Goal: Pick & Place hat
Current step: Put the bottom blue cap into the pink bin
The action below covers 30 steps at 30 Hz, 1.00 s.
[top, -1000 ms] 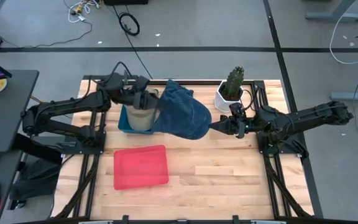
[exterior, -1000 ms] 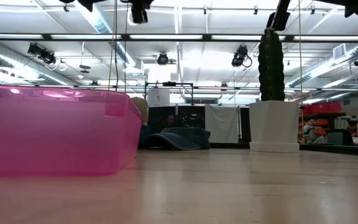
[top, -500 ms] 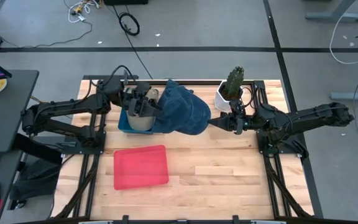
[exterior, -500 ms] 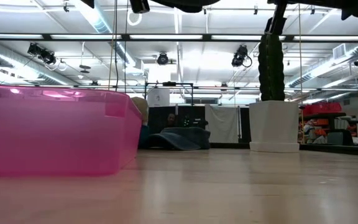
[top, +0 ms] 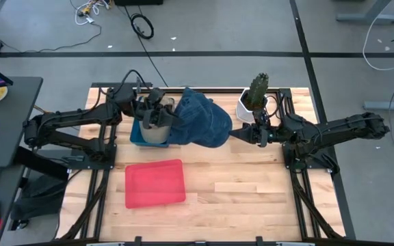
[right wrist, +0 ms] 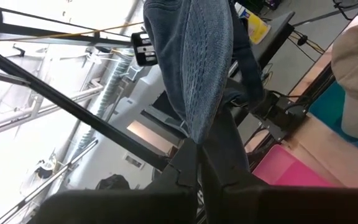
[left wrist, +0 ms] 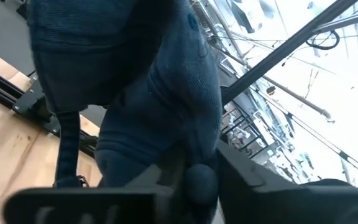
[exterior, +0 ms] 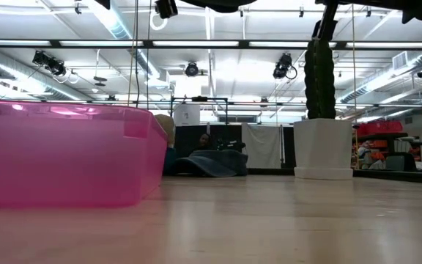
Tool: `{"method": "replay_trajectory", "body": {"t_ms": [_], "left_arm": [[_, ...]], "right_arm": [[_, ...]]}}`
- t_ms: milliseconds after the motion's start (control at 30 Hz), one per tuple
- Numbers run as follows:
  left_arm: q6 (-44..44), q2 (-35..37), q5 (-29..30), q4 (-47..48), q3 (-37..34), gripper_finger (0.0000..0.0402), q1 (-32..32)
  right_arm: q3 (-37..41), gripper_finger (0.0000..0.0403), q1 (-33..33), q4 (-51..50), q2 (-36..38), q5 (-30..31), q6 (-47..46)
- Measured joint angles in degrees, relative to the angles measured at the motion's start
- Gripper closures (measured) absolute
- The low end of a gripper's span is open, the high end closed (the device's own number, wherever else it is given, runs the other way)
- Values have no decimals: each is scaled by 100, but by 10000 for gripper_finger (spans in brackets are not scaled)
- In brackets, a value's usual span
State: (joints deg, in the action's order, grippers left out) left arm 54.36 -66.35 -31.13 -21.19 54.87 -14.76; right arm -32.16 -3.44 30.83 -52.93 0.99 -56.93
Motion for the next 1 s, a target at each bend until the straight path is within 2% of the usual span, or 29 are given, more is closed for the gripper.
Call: {"method": "replay_trajectory", "body": {"t_ms": [100,300,400,567,800,1000], "left_arm": [[-180,0,2,-2,0,365,0],[-248,0,116,-108,0,365,0],[-117,0,129,-262,0,364,0],[216,0,290,-641,0,364,9],[756,0,989,-1331,3,364,190],[1103,0,2119,-1410,4,364,567]], "right_arm": [[0,403,0,0,0,4,0],[0,399,0,11,0,5,-109],[0,378,0,134,0,-154,-109],[0,319,0,289,16,-384,-109],[0,248,0,212,55,-702,-41],[-2,234,0,-240,221,-738,176]]}}
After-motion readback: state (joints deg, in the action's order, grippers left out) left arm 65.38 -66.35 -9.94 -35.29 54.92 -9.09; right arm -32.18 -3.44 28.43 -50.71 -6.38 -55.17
